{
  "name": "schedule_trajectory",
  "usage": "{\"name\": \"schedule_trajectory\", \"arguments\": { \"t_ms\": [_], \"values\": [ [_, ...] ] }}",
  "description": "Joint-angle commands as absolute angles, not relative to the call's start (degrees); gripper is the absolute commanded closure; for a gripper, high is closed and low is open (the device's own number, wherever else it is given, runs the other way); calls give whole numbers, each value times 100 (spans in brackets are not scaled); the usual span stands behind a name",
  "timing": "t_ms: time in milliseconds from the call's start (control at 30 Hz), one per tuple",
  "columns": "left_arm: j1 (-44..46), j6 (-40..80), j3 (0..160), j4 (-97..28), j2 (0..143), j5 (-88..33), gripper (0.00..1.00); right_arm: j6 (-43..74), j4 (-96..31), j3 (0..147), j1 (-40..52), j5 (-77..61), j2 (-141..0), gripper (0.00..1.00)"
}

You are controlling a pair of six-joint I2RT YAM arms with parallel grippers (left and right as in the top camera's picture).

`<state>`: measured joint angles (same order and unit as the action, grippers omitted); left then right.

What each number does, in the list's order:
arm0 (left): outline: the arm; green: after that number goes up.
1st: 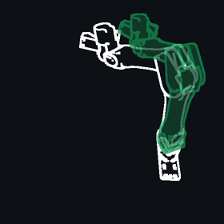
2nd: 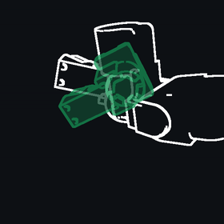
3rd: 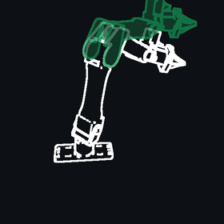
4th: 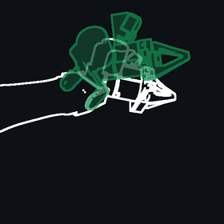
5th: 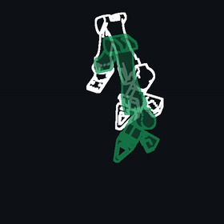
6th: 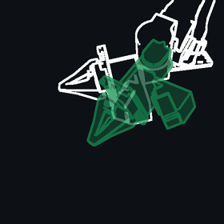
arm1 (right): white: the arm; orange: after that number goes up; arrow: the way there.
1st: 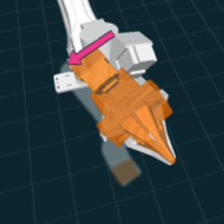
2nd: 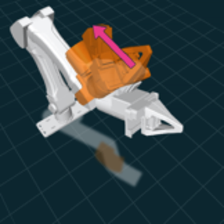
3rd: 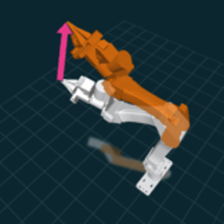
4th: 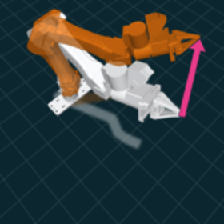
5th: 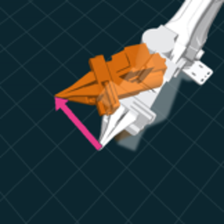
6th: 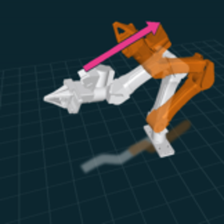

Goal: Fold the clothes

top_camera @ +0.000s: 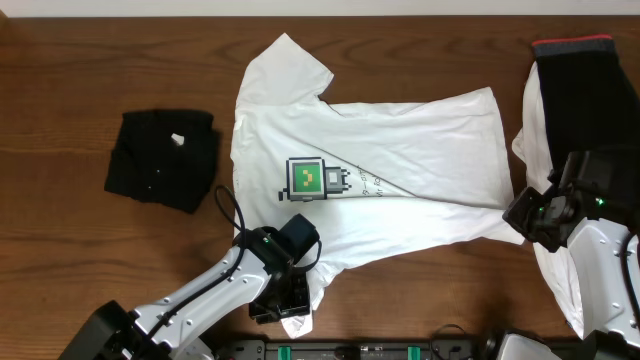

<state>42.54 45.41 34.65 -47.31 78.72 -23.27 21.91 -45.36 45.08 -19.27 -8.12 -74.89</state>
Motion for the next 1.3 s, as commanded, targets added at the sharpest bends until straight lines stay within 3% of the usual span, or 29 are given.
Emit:
{"name": "schedule_trajectory", "arguments": {
  "t_ms": [0, 100, 267, 633, 667, 800, 833, 1167, 1267],
  "values": [
    [4272, 4595, 3420, -4672, 7902, -2290, 55, 2158, -4547, 4598, -1970, -843, -7452, 99],
    [4272, 4595, 3420, -4654, 7902, -2287, 65, 2158, -4547, 4598, -1970, -843, -7452, 99],
    [4272, 4598, 3417, -4595, 7944, -2290, 59, 2158, -4554, 4598, -1970, -840, -7452, 99],
    [4272, 4707, 3413, -4464, 8200, -2788, 59, 2158, -4606, 4598, -1970, -840, -7452, 99],
    [4272, 4707, 3411, -4462, 8200, -2742, 61, 2156, -4606, 4598, -1970, -840, -7452, 99],
    [4272, 4707, 3409, -4442, 8200, -2569, 91, 2158, -4602, 4598, -1970, -840, -7452, 99],
    [4272, 4705, 3409, -4447, 8197, -2571, 94, 2156, -4604, 4598, -1970, -840, -7452, 99],
    [3953, 4250, 4147, -5813, 7686, -2547, 94, 2158, -4580, 4598, -1970, -847, -7452, 99],
    [3741, 4156, 4530, -6392, 7275, -2012, 94, 2080, -4556, 4598, -1970, -980, -7452, 99]
  ]
}}
